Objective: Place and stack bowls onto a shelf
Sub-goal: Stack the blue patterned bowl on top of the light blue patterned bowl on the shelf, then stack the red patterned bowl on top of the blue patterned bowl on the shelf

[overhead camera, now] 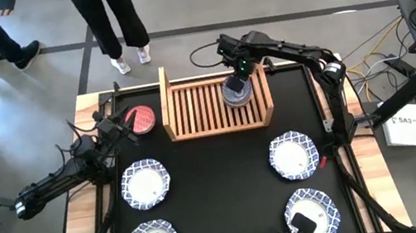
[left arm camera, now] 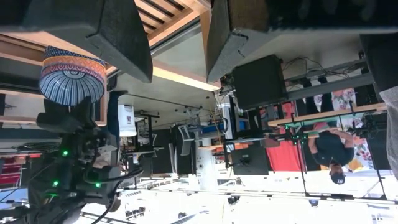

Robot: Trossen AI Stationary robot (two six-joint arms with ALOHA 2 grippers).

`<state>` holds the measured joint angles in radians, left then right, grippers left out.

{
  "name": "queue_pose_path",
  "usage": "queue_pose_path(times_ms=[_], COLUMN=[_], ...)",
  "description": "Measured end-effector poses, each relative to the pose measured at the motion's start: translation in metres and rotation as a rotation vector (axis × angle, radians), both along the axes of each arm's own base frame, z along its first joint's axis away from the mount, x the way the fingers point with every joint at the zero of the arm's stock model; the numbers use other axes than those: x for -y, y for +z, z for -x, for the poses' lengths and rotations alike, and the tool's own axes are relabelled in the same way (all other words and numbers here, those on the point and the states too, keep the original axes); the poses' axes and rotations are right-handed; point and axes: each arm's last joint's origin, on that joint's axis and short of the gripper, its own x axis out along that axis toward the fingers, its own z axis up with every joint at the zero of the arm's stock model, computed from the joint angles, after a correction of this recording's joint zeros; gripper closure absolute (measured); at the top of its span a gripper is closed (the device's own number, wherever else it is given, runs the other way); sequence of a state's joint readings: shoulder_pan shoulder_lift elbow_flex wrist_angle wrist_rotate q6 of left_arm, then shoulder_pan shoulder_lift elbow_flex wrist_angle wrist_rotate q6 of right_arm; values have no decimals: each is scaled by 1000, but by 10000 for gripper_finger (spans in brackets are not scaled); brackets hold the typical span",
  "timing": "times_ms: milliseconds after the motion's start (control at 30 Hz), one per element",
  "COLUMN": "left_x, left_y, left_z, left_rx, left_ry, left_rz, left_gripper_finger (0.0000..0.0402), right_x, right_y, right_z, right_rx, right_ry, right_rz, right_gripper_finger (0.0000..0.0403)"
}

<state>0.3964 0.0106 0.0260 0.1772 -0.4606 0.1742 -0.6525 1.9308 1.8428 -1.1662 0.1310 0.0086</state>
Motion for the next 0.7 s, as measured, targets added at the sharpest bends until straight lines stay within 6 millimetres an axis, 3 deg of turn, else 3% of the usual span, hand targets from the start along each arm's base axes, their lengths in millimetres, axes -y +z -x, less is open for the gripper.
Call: queue_pose_path(times_ms=[133, 400, 700], left_x=[0, 0, 0], left_y=[0, 0, 0], left_z=[0, 0, 0], left_rx=[0, 0, 0], left_ry=[0, 0, 0], left_rz=[0, 0, 0], left_gripper_finger=[267, 267, 267], right_x=[0, -3, -14], right_y=[0, 3, 44], right_z=[0, 1, 17], right_rx=[-2, 33, 115], right_ry=[-4, 9, 34], right_rz=[-6, -41, 31], right_gripper_finger=[381, 320, 278])
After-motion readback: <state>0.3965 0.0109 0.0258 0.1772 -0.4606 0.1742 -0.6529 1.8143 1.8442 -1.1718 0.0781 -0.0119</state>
